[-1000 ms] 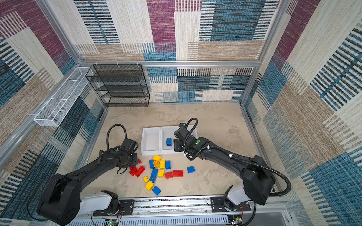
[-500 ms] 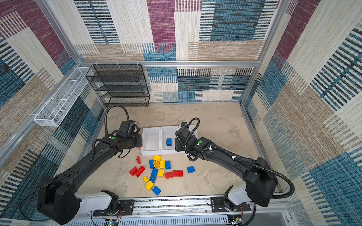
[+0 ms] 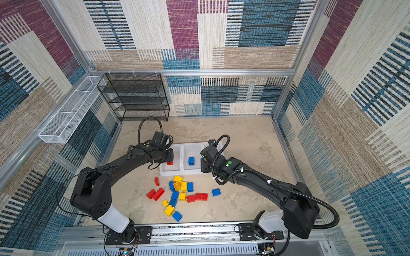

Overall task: Sort the legos into containers by color
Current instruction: 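Lift the red brick into the bin nearest the left arm and release it, then reach the right gripper into the brick pile and grasp a yellow brick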

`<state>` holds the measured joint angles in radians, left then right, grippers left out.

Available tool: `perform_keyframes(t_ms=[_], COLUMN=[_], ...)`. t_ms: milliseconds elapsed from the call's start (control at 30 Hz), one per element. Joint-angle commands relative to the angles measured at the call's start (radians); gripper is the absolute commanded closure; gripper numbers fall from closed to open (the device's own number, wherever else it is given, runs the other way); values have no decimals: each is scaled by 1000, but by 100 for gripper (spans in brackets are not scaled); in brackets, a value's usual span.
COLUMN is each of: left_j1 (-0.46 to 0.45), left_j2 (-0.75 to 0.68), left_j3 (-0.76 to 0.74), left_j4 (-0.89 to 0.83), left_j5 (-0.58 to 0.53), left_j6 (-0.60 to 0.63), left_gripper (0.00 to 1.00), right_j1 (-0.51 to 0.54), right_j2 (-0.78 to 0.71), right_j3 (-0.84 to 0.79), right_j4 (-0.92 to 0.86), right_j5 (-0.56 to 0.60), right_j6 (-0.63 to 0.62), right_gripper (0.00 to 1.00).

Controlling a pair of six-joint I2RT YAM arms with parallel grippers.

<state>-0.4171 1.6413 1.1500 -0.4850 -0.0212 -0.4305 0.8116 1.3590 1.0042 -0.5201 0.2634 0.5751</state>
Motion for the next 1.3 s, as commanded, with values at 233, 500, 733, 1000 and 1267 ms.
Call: perform_keyframes(t_ms=[233, 500, 733, 1000, 1267], left_j1=[0, 0, 2, 2, 9], left_j2=[-93, -276, -447, -559, -638], left_j3=[-38, -196, -341, -417, -473], left_j4=[24, 70, 75, 46, 27], left_j5=[-31, -30, -74, -116, -135], left_j6=[-1, -48, -82, -101, -123], left_gripper=[44, 42, 40, 38, 36], right_j1=[1, 1, 1, 54, 136], right_j2=[19, 34, 49, 124, 206], right_j3=[3, 6, 4, 47, 92], right_j4=[15, 26, 37, 39, 55], right_j5=[8, -14, -51, -94, -117], right_j6=[-3, -18, -27, -55, -56], right_gripper=[33, 33, 34, 36, 37])
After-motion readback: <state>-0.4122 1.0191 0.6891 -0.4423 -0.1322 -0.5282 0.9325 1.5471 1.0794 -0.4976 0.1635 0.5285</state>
